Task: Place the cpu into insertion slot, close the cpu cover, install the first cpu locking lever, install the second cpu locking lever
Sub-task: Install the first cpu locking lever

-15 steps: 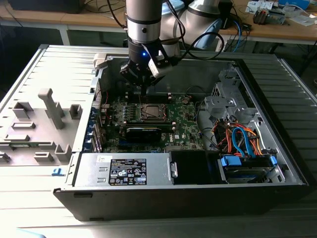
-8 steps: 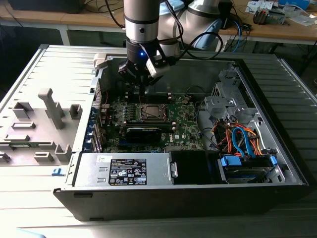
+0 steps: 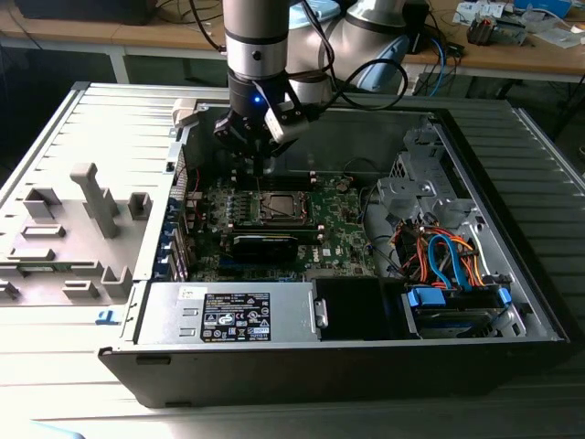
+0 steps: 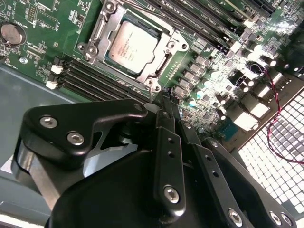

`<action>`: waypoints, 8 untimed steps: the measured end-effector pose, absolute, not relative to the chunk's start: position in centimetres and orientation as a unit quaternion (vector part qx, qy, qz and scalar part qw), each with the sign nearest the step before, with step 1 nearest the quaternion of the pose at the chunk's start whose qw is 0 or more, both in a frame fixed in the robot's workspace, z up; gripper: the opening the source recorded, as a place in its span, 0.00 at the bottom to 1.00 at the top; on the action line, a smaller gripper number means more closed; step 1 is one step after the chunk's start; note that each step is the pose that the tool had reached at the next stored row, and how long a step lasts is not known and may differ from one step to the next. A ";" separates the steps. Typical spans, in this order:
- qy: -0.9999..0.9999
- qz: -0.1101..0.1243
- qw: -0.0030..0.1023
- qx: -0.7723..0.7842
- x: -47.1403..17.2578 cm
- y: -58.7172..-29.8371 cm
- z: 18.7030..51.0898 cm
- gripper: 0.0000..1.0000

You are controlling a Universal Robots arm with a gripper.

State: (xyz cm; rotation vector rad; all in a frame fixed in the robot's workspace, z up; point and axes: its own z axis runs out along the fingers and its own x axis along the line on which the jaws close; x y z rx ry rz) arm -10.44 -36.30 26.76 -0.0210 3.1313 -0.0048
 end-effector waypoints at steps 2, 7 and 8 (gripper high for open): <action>1.000 -0.002 0.005 -0.007 -10.6 -36.3 26.8 0.11; 1.000 -0.001 0.005 -0.007 -10.9 -36.3 26.7 0.11; 1.000 -0.001 0.005 -0.007 -11.0 -36.3 26.7 0.11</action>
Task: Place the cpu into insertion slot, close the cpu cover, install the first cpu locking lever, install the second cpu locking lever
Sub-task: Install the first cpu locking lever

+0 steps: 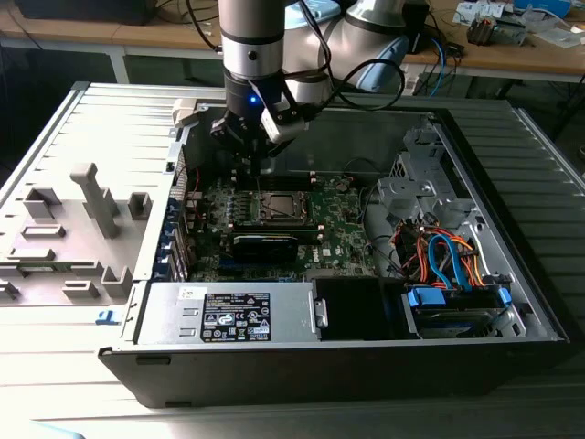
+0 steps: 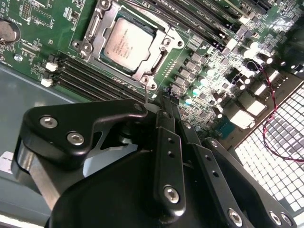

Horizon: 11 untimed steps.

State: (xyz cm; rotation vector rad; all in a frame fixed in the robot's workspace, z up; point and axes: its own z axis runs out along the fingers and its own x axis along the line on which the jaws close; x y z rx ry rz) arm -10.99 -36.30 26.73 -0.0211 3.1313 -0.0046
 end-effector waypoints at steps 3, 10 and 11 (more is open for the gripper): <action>1.000 -0.001 0.005 -0.007 -11.2 -36.3 26.7 0.11; 1.000 -0.002 0.005 -0.007 -11.7 -36.3 26.7 0.11; 1.000 -0.001 0.005 -0.007 -11.8 -36.3 26.7 0.11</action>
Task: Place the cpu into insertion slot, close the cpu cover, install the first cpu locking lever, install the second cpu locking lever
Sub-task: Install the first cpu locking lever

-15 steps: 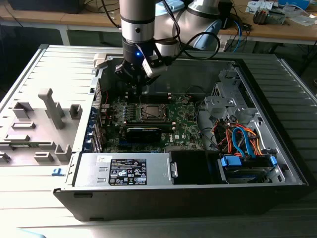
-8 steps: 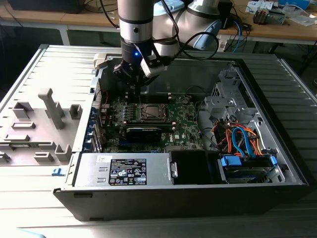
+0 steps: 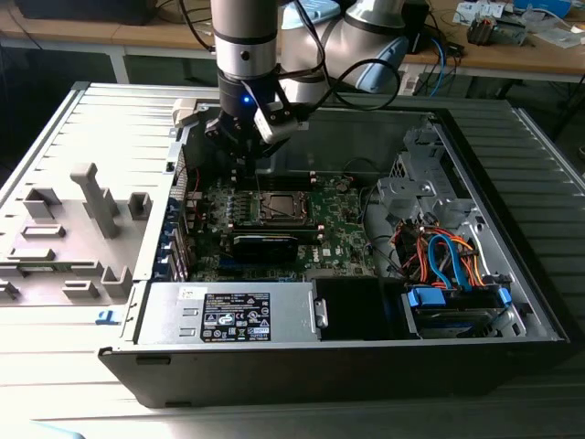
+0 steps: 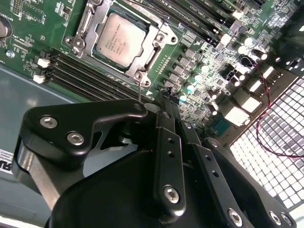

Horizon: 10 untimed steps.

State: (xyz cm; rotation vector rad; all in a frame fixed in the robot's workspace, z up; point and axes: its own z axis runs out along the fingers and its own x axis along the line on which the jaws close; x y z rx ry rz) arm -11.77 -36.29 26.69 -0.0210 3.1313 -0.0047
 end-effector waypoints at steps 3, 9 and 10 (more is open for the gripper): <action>1.000 -0.001 0.005 -0.007 -12.0 -36.3 26.7 0.11; 1.000 -0.002 0.005 -0.007 -12.3 -36.3 26.7 0.11; 1.000 -0.001 0.005 -0.007 -12.4 -36.3 26.7 0.11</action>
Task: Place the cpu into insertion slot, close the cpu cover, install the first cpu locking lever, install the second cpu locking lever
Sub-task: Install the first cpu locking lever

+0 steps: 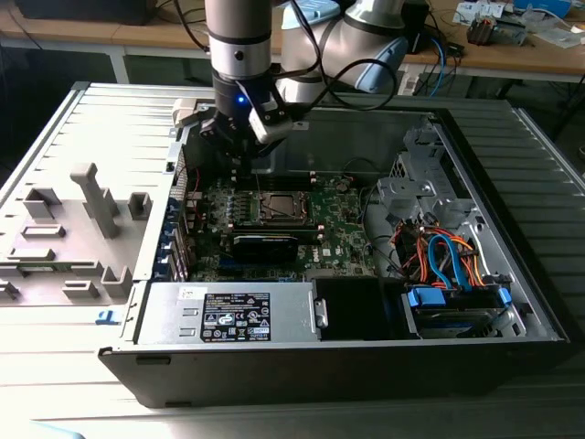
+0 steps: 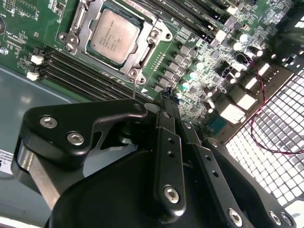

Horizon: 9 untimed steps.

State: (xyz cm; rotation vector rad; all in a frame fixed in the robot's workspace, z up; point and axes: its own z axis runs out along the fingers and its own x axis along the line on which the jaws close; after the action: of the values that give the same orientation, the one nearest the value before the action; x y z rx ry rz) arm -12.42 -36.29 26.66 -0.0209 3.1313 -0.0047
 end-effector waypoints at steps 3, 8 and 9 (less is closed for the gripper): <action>1.000 -0.002 0.005 -0.007 -12.6 -36.3 26.7 0.11; 1.000 -0.002 0.005 -0.007 -12.9 -36.3 26.6 0.11; 1.000 -0.001 0.005 -0.007 -13.0 -36.3 26.6 0.11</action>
State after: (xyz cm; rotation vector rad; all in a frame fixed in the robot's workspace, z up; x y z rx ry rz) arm -13.00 -36.29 26.63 -0.0210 3.1313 -0.0047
